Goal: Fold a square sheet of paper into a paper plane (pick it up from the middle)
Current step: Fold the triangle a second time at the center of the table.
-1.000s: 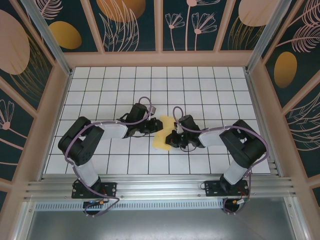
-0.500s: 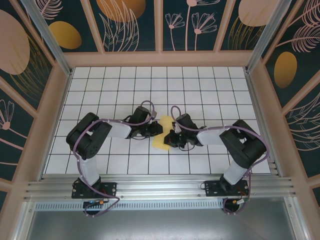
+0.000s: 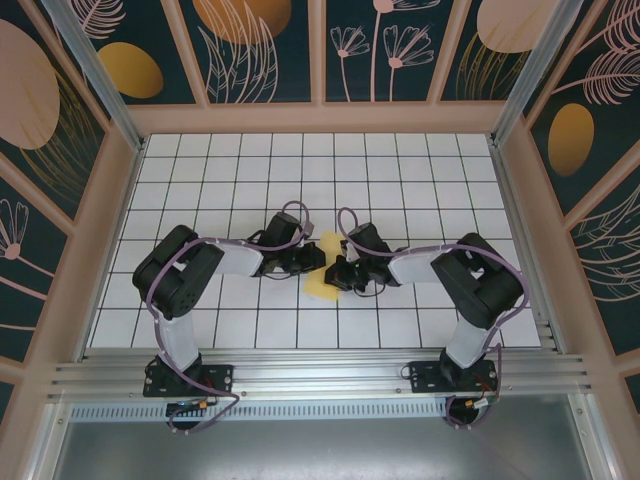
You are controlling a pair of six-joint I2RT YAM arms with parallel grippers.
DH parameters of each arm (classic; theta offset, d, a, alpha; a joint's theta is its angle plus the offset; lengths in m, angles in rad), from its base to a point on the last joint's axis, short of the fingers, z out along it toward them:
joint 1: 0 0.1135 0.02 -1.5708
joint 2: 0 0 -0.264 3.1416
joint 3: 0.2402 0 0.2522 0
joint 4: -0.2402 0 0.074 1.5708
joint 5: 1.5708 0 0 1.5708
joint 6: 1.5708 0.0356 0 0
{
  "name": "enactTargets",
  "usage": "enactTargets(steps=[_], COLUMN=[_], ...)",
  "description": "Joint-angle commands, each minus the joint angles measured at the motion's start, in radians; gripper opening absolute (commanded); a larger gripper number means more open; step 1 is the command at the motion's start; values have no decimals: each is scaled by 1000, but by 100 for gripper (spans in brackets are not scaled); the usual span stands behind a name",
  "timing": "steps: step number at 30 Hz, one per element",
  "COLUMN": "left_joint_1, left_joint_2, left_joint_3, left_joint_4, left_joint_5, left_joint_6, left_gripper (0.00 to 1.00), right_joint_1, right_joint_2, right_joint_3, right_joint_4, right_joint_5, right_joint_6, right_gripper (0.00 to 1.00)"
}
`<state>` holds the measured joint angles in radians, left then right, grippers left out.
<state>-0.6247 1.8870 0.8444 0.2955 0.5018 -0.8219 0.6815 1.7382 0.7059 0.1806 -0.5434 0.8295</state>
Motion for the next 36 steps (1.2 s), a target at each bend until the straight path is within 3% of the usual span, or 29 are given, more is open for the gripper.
enactTargets(steps=[1, 10, 19, 28, 36], left_joint_1=[0, -1, -1, -2, -1], left_joint_2=[44, 39, 43, 43, 38], left_joint_3=[-2, -8, 1, 10, 9], left_joint_4=[-81, -88, -89, -94, -98], left_joint_5=[-59, -66, -60, -59, -57], left_joint_6=[27, 27, 26, 24, 27], left_gripper=[15, 14, 14, 15, 15], right_joint_1=[-1, 16, 18, 30, 30], right_joint_2=[19, -132, -47, -166, -72], right_joint_3=[-28, -76, -138, -153, -204], right_joint_4=[-47, -28, 0, 28, 40], right_joint_5=[17, -14, 0, -33, -25], right_joint_6=[-14, 15, 23, 44, 51], right_gripper=[0, 0, 0, 0, 0])
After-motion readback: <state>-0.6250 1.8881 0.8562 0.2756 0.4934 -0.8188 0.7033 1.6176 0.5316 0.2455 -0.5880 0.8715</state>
